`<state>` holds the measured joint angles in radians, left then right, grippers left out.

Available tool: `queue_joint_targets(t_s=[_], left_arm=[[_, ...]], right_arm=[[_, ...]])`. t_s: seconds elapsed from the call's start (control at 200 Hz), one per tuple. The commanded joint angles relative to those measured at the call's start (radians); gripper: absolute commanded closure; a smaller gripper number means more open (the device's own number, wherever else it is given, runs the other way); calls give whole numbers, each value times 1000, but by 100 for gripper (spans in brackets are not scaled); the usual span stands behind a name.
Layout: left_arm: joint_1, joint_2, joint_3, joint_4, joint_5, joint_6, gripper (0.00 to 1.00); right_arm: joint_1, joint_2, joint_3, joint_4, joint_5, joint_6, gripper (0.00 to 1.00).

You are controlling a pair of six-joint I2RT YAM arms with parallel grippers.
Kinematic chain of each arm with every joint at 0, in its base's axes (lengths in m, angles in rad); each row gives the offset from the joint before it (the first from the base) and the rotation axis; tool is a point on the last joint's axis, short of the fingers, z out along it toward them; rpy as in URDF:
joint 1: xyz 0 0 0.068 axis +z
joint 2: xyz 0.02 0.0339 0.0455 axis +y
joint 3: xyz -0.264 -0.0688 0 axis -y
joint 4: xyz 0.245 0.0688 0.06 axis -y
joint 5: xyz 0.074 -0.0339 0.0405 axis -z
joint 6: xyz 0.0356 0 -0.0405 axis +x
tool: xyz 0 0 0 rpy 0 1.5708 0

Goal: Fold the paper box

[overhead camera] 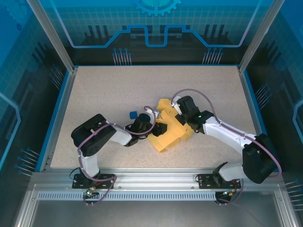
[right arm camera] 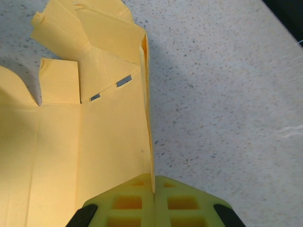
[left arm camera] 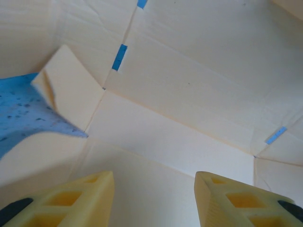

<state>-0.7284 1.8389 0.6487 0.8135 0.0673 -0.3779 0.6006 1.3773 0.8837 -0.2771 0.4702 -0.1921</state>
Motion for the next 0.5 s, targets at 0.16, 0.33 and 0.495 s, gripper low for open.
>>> queue_joint_targets(t_s=[0.16,0.33,0.495], left_arm=[[61,-194,-86,-3,-48,-31,47],[115,-272,-97,-94,-62,-52,46],[154,-310,-113,-127,-80,-70,46]], right_arm=[[108,100,11,114,261,-188,98],[151,158,1,241,328,-318,98],[175,195,-53,364,366,-426,98]])
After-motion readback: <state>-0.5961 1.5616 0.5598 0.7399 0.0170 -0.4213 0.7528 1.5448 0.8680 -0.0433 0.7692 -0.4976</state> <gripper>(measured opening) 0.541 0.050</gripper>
